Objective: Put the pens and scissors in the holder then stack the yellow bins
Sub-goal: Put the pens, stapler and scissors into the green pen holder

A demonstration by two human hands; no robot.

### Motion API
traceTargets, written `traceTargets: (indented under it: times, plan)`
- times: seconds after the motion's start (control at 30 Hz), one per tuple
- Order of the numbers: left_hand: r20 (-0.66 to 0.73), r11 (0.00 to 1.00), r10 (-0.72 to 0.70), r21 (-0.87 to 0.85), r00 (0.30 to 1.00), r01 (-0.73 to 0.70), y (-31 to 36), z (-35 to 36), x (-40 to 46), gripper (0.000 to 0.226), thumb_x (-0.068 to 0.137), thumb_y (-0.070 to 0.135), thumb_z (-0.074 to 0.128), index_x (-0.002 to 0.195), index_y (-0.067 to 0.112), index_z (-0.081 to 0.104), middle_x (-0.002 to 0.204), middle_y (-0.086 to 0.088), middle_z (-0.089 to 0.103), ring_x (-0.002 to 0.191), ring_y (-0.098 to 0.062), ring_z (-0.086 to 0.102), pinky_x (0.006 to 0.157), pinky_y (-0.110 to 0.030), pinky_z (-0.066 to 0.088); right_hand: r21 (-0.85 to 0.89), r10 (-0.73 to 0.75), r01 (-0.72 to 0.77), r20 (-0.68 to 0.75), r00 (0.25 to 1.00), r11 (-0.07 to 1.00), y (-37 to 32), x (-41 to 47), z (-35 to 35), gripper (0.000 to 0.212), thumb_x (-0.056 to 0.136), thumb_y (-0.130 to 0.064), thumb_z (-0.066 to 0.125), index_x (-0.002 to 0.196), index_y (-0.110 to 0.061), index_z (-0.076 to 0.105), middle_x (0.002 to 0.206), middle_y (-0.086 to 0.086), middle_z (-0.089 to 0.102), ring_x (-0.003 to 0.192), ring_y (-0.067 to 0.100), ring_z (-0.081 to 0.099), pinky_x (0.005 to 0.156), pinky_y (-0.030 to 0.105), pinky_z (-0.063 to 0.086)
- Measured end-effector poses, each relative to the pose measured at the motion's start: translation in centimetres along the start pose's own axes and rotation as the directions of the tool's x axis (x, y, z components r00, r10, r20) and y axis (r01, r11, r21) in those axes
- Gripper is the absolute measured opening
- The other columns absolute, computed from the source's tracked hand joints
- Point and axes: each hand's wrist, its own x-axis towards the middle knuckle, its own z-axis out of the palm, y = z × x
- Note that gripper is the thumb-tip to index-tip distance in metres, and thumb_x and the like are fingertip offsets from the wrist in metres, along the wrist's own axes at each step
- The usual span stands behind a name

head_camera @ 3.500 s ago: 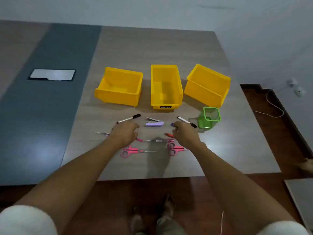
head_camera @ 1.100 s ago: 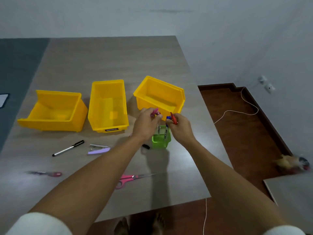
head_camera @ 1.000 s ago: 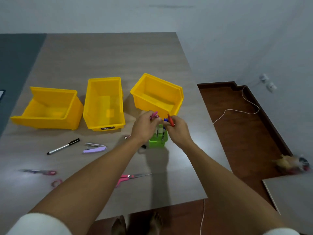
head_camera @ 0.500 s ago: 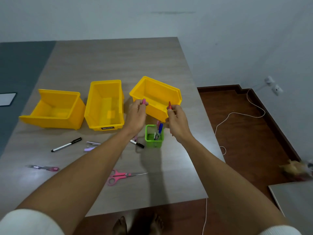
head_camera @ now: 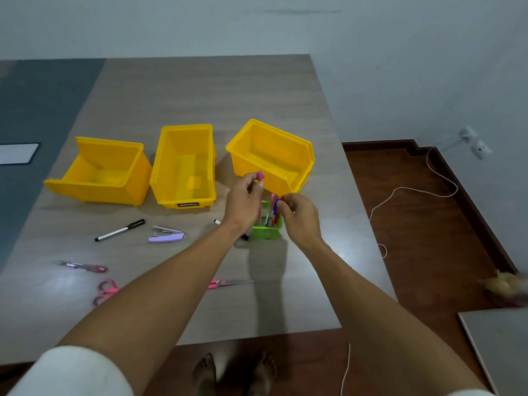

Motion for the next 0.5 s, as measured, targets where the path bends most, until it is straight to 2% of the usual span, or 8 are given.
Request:
traceTargets:
  times: [0.1, 0.13, 0.2, 0.3, 0.4, 0.5]
  plan:
    - [0.032, 0.999, -0.014, 0.038, 0.999, 0.013, -1.0, 0.0, -0.8, 0.037, 0.102, 0.024, 0.055, 0.136, 0.012, 0.059, 0.119, 0.003, 0.064, 0.110, -0.009, 0.059, 0.093, -0.023, 0.049, -0.056, -0.008, 0.003, -0.092, 0.996, 0.998, 0.3, -0.5, 0.4, 0.030, 0.101, -0.033, 0.056, 0.122, -0.014, 0.064, 0.110, 0.006, 0.063, 0.093, 0.017, 0.059, 0.078, 0.040, 0.054]
    - [0.029, 0.998, -0.016, 0.056, 0.999, 0.014, -1.1, -0.2, -1.0, 0.038, 0.102, 0.024, 0.055, 0.138, 0.011, 0.058, 0.120, 0.002, 0.064, 0.110, -0.009, 0.059, 0.093, -0.023, 0.048, -0.056, -0.034, 0.027, -0.140, 0.990, 0.998, -0.1, -0.6, 0.4, 0.031, 0.102, -0.032, 0.054, 0.125, -0.013, 0.062, 0.110, 0.005, 0.061, 0.091, 0.015, 0.057, 0.077, 0.039, 0.053]
    - [-0.013, 0.996, -0.019, 0.092, 1.000, 0.020, -1.7, -1.4, -1.3, 0.034, 0.102, 0.023, 0.055, 0.132, 0.009, 0.062, 0.117, 0.000, 0.065, 0.108, -0.012, 0.060, 0.092, -0.025, 0.048, -0.048, -0.131, 0.124, -0.186, 0.974, 0.991, -1.5, -0.7, 0.6, 0.024, 0.103, -0.028, 0.052, 0.119, -0.013, 0.062, 0.095, -0.002, 0.060, 0.081, 0.013, 0.055, 0.070, 0.038, 0.051]
    - [-0.067, 0.991, -0.028, 0.127, 0.997, 0.036, -2.9, -4.9, -2.2, 0.019, 0.100, 0.019, 0.057, 0.112, 0.009, 0.069, 0.096, -0.002, 0.067, 0.091, -0.017, 0.061, 0.083, -0.034, 0.051, -0.002, -0.242, 0.244, -0.132, 0.961, 0.970, -4.2, -0.8, 1.5, 0.016, 0.101, -0.025, 0.053, 0.108, -0.014, 0.062, 0.071, -0.009, 0.054, 0.065, 0.014, 0.054, 0.059, 0.033, 0.043]
    - [-0.081, 0.970, -0.067, 0.229, 0.994, 0.084, -5.3, -9.6, -3.1, 0.009, 0.097, 0.021, 0.058, 0.097, 0.020, 0.067, 0.074, 0.001, 0.063, 0.071, -0.021, 0.059, 0.070, -0.037, 0.050, 0.010, -0.298, 0.299, -0.069, 0.952, 0.954, -5.9, -1.0, 3.3, 0.014, 0.098, -0.021, 0.056, 0.103, -0.011, 0.064, 0.065, -0.007, 0.050, 0.061, 0.015, 0.050, 0.057, 0.031, 0.036]
    - [-0.143, 0.936, -0.157, 0.296, 0.977, 0.193, -7.7, -14.3, -4.1, 0.016, 0.092, 0.028, 0.058, 0.098, 0.020, 0.071, 0.076, 0.004, 0.067, 0.069, -0.019, 0.066, 0.072, -0.038, 0.058, 0.024, -0.298, 0.298, 0.029, 0.954, 0.954, -7.0, -1.5, 5.6, 0.013, 0.097, -0.017, 0.058, 0.101, -0.008, 0.066, 0.067, 0.003, 0.061, 0.062, 0.021, 0.055, 0.058, 0.032, 0.038]
